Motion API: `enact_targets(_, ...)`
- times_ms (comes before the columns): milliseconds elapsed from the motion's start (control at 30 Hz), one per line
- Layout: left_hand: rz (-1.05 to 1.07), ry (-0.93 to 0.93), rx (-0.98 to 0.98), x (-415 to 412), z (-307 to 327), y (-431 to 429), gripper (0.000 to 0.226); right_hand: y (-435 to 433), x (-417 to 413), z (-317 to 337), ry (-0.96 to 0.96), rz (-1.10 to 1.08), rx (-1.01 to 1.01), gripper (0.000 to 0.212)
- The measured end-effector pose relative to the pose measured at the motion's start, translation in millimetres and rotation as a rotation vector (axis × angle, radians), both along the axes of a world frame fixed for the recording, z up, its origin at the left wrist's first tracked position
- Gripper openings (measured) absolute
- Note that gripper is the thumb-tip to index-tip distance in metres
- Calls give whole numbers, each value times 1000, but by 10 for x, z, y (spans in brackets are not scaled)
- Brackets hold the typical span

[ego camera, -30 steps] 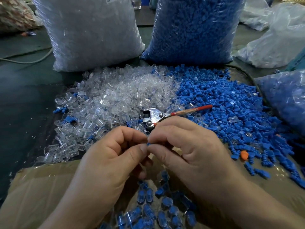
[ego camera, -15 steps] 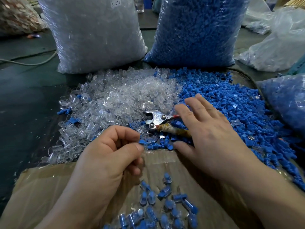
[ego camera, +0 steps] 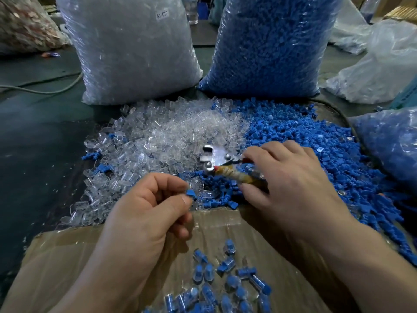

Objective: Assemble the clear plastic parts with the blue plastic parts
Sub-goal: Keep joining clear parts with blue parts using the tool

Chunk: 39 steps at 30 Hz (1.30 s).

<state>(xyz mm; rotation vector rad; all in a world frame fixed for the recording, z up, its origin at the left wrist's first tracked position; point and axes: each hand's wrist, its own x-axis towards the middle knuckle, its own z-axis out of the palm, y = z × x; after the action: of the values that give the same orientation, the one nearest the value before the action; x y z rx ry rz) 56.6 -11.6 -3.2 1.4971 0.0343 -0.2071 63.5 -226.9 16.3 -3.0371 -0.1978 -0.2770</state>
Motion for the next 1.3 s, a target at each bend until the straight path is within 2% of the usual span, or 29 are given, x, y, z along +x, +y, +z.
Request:
enact_targets(100,28,-2,-24,12,-1,26,14,-19,-109,73,-123,60,163,54)
enact_targets(167,38,-36,12,4,-7,39,13,-20,-184,103,-116,119,208,53)
enact_targets(333,55,-138,103,-17,6,20,21,-5,-281,105,29,240,134,56)
enact_targets(600,47,-186,123,-53,21,11,26,-52,-297,128,106,256,191,58)
enact_targets(700,70,-205,121,-46,24,16,37,-65,-301,134,106,269,201,58)
enact_targets(833,70,-234,174,-41,25,33,38,-70,-287,126,78,290,180,57)
enact_targets(1033,16,-255,202,-60,75,21,34,-58,-277,137,55,313,123,55)
enact_targets(1300,59,-251,240,-103,134,1,24,-21,-299,127,36,298,143,49)
